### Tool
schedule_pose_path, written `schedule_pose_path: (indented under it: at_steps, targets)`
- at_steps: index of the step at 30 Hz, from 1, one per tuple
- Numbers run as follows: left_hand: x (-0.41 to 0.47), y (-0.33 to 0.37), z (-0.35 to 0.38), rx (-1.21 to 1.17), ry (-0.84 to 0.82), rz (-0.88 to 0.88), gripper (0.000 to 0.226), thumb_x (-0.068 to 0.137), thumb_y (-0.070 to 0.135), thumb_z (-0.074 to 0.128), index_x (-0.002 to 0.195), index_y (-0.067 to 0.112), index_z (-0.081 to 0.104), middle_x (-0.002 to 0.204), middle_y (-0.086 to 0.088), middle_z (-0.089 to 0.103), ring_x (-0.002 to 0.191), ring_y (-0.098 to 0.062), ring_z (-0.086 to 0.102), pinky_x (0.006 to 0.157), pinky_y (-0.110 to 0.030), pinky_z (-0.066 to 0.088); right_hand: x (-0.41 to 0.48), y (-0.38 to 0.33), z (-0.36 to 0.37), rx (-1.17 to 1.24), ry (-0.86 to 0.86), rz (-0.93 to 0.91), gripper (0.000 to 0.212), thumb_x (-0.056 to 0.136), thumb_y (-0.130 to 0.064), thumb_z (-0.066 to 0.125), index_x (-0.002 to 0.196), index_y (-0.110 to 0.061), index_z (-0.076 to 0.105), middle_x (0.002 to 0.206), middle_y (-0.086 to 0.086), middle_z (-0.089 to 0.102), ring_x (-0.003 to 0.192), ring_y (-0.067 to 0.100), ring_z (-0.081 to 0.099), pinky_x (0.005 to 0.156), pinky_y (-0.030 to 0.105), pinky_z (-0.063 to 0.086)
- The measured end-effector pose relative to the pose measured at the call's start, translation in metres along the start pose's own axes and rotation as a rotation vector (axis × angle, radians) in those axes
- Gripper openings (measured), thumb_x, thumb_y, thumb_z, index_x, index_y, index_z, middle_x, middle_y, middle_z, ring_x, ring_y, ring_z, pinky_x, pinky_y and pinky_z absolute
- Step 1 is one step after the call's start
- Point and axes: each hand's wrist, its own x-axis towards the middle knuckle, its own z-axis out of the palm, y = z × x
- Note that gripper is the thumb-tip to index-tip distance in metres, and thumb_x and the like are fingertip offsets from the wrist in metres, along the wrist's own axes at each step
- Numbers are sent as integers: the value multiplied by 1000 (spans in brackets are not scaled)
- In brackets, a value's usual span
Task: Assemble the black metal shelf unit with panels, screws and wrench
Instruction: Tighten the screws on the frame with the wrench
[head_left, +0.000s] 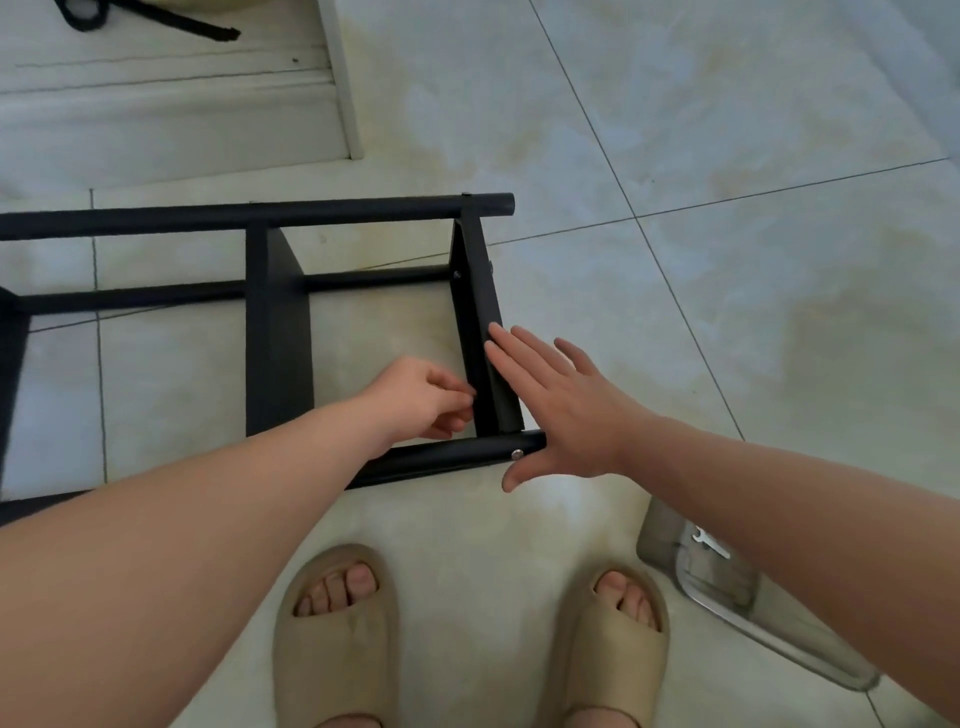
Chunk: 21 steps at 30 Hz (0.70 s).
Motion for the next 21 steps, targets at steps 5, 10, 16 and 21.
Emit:
schedule_pose_path:
  at_steps: [5, 10, 16, 21]
  targets:
    - [15, -2, 6, 83, -144, 17, 12, 95, 4, 62, 100, 12, 69, 85, -6, 72, 70, -12, 68, 65, -18, 57, 9, 8, 4, 64, 44, -50, 139, 60, -100, 37, 161, -17, -11, 167, -3, -24, 153, 13, -21, 124, 43, -7]
    - [25, -4, 10, 201, -257, 90, 14, 87, 0, 66, 90, 11, 74, 75, 0, 72, 63, -8, 64, 62, -18, 49, 18, 11, 11, 128, 116, -87, 136, 63, -98, 43, 162, -17, -4, 168, -3, -19, 154, 13, -19, 125, 45, -5]
    - [32, -10, 10, 83, -320, 22, 16, 85, -3, 63, 91, 6, 75, 86, -18, 73, 76, -23, 67, 77, -32, 55, 21, 11, 19, 122, 161, -109, 129, 71, -93, 43, 162, -14, -1, 169, 2, -15, 155, 17, -16, 126, 51, -2]
    - [36, -8, 11, -98, -382, -37, 19, 87, -11, 58, 103, -9, 67, 96, -29, 71, 94, -38, 71, 92, -45, 57, 21, 9, 17, 73, 148, -100, 126, 73, -92, 41, 162, -13, 0, 169, 3, -14, 155, 19, -16, 125, 54, -2]
